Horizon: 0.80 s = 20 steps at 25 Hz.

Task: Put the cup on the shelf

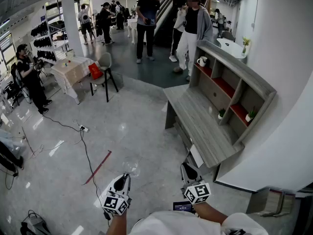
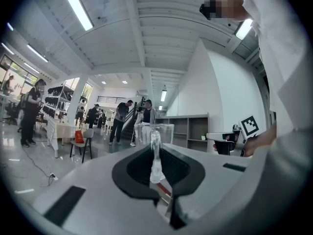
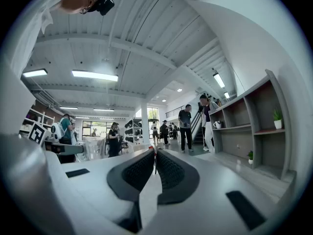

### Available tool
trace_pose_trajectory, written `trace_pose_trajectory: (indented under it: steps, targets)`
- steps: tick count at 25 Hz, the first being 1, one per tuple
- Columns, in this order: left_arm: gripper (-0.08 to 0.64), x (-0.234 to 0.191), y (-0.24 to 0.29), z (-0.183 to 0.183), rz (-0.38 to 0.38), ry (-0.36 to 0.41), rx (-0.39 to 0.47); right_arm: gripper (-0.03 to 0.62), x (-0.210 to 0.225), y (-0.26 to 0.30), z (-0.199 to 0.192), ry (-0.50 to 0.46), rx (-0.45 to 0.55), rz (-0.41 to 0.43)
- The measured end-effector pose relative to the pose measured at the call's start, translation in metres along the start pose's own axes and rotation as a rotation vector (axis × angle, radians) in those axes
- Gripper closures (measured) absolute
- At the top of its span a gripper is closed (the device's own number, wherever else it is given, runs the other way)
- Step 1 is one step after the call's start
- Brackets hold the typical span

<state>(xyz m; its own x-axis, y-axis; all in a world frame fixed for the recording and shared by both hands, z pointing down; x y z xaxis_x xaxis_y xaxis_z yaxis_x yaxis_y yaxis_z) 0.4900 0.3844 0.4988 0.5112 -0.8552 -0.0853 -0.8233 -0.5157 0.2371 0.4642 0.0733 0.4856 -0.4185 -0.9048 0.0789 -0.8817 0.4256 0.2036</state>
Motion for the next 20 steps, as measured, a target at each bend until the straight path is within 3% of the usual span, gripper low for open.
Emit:
trace_pose_trajectory:
  steps: [9,14,20]
  targets:
    - [0.532,0.032,0.003,0.010,0.005,-0.030,0.035,0.551,0.027,-0.033,-0.005,-0.024,0.002,0.019]
    - [0.532,0.046,0.008,0.013,-0.006,-0.030,0.039,0.551,0.045,-0.042,-0.010,0.058,0.029,0.078]
    - [0.532,0.057,0.007,0.017,-0.019,-0.025,0.045,0.551,0.046,-0.047,-0.009,0.027,0.015,0.083]
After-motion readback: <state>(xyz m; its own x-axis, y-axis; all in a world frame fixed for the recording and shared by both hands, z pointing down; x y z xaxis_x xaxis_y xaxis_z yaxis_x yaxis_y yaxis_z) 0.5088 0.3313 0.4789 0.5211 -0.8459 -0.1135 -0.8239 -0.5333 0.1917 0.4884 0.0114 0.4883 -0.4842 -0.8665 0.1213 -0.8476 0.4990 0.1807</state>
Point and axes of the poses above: the fingertips, and each gripper's own axes: y forward along the fingers, x to its right, z out of its top, the point moved 5 cm from there along -y, backward along the fingers, and after that the axes turned 15 degrees about -x, right-handed, at the moved point
